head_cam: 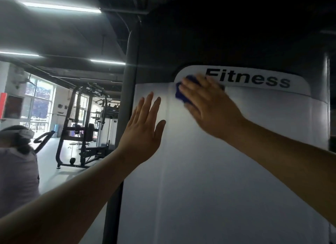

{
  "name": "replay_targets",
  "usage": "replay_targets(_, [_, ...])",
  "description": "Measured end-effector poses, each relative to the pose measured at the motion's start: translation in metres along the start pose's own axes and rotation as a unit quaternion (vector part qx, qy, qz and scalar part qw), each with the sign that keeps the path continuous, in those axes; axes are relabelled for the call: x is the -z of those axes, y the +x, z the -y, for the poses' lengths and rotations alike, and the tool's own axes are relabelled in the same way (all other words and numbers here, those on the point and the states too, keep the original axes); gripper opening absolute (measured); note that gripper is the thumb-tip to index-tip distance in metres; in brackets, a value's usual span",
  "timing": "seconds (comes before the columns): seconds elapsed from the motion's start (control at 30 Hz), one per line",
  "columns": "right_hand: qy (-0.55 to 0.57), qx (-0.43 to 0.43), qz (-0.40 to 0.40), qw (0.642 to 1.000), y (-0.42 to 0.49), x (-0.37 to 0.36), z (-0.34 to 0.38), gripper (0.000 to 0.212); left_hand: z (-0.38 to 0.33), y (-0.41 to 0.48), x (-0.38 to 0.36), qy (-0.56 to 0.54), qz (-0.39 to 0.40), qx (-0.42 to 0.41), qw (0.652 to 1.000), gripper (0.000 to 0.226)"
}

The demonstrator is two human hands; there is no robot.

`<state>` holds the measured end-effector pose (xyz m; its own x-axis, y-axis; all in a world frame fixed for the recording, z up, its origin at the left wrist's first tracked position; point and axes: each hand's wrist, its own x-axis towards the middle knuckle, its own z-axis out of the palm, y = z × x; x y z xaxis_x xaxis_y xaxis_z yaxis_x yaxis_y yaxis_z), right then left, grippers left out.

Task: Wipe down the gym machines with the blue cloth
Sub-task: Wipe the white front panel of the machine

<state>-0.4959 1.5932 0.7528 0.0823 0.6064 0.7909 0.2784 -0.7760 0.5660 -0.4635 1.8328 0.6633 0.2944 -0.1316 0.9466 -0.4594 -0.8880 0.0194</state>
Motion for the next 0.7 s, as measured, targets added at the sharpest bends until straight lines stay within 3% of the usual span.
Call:
replay_targets(0.1, [-0.02,0.144,0.045,0.988,-0.016,-0.004,-0.001,0.06,-0.01,0.003,-0.001,0.007,0.007,-0.014,1.0,0.068])
replay_targets(0.13, [-0.022,0.128,0.031,0.991,-0.013,-0.001,-0.011,0.06,-0.015,0.005,-0.002,0.014,0.009,-0.025,1.0,0.068])
replay_targets(0.23, [0.017,-0.062,-0.027,0.998,-0.011,0.006,-0.021,0.056,-0.032,0.012,-0.004,0.033,0.006,-0.053,0.998,0.069])
replay_targets(0.27, [0.023,-0.067,-0.035,0.997,-0.015,0.002,-0.014,0.056,-0.036,0.014,-0.005,0.033,0.002,-0.054,0.998,0.07])
replay_targets(0.4, [-0.015,0.123,0.006,0.992,-0.039,-0.009,-0.009,0.059,-0.04,0.013,-0.007,0.043,-0.005,-0.072,0.996,0.077])
replay_targets(0.43, [-0.017,0.106,-0.004,0.994,-0.038,-0.007,-0.019,0.058,-0.039,0.014,-0.006,0.05,-0.001,-0.077,0.996,0.079])
replay_targets(0.53, [0.019,-0.073,-0.06,0.995,-0.036,0.002,-0.029,0.054,-0.04,0.016,-0.002,0.062,0.011,-0.076,0.995,0.079])
replay_targets(0.57, [0.023,-0.077,-0.06,0.995,-0.038,0.0,-0.025,0.055,-0.041,0.016,-0.002,0.067,0.012,-0.075,0.995,0.078])
replay_targets(0.7, [-0.003,0.09,-0.009,0.996,-0.053,-0.004,-0.031,0.059,-0.047,0.016,-0.002,0.098,0.02,-0.089,0.991,0.081])
